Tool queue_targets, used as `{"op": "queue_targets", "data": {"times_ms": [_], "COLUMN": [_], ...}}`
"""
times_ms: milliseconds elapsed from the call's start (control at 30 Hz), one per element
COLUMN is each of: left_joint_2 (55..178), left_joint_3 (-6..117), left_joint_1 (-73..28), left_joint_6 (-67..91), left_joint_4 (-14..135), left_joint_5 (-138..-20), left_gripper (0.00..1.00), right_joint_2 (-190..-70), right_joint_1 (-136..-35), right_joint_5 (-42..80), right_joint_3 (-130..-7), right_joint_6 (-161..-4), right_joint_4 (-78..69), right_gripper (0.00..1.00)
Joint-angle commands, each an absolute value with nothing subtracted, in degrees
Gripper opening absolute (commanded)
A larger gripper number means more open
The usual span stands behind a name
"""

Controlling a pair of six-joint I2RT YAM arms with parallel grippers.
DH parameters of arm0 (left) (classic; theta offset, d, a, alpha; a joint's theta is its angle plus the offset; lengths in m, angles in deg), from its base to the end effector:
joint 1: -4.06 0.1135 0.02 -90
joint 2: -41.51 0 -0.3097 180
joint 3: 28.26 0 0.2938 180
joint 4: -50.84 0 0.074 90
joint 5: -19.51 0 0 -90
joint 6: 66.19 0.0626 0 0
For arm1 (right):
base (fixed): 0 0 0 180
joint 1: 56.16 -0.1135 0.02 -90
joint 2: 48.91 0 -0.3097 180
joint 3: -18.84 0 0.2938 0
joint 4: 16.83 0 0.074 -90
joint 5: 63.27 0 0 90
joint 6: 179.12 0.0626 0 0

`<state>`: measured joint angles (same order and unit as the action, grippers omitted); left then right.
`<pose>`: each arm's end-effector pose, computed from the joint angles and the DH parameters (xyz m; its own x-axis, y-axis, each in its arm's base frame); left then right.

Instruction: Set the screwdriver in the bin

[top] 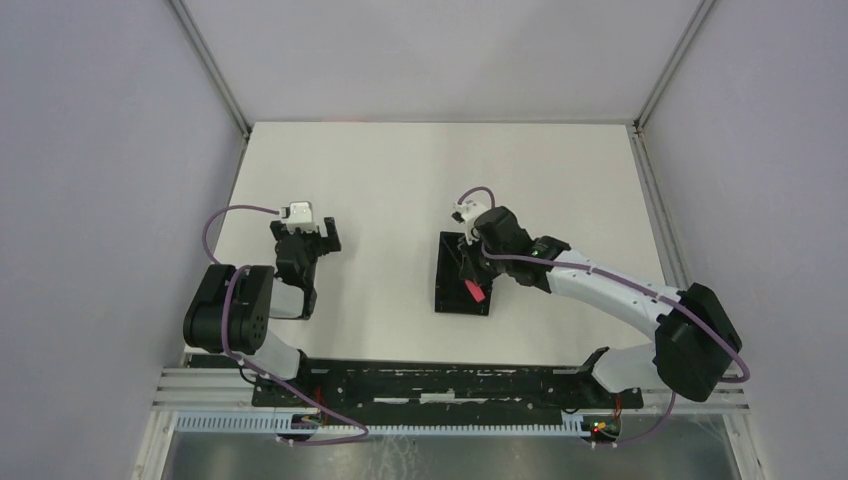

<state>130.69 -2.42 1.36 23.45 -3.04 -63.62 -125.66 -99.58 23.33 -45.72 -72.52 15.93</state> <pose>0.2817 -0.0058 0.1382 -0.1637 0.0015 -0.9865 -0.0721 0.9973 0.0135 0.2392 0.2314 0.2565 -0.6965 -0.2665 -0.6663 -0.5402 0.8059 0.2423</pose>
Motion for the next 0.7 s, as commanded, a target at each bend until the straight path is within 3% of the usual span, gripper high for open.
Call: {"op": "queue_targets", "data": {"times_ms": [0, 100, 400, 467, 567, 667], "left_joint_2": [129.66, 129.66, 129.66, 129.66, 129.66, 129.66], "left_joint_3": [-2.26, -2.29, -2.29, -2.25, -2.25, -2.29], "left_joint_1": [1.57, 1.54, 1.57, 1.54, 1.52, 1.52], "left_joint_6": [22.58, 22.58, 22.58, 22.58, 22.58, 22.58], "left_joint_4": [-4.6, -4.61, -4.61, -4.61, -4.61, -4.61], "left_joint_5": [-64.1, -64.1, -64.07, -64.07, -64.12, -64.07], "left_gripper": [1.0, 1.0, 1.0, 1.0, 1.0, 1.0], "right_joint_2": [-127.56, -129.34, -133.34, -133.85, -133.84, -131.91], "right_joint_1": [-100.99, -101.11, -101.15, -101.16, -101.2, -101.51], "right_joint_5": [25.82, 27.67, 31.07, 32.03, 31.71, 31.03], "right_joint_3": [-43.61, -43.09, -44.57, -45.16, -46.09, -46.94], "right_joint_6": [-74.06, -74.45, -73.48, -72.92, -72.59, -72.38], "right_joint_4": [10.41, 9.81, 8.46, 8.65, 8.99, 8.74], "right_gripper": [0.0, 0.01, 0.17, 0.25, 0.47, 0.5]}}
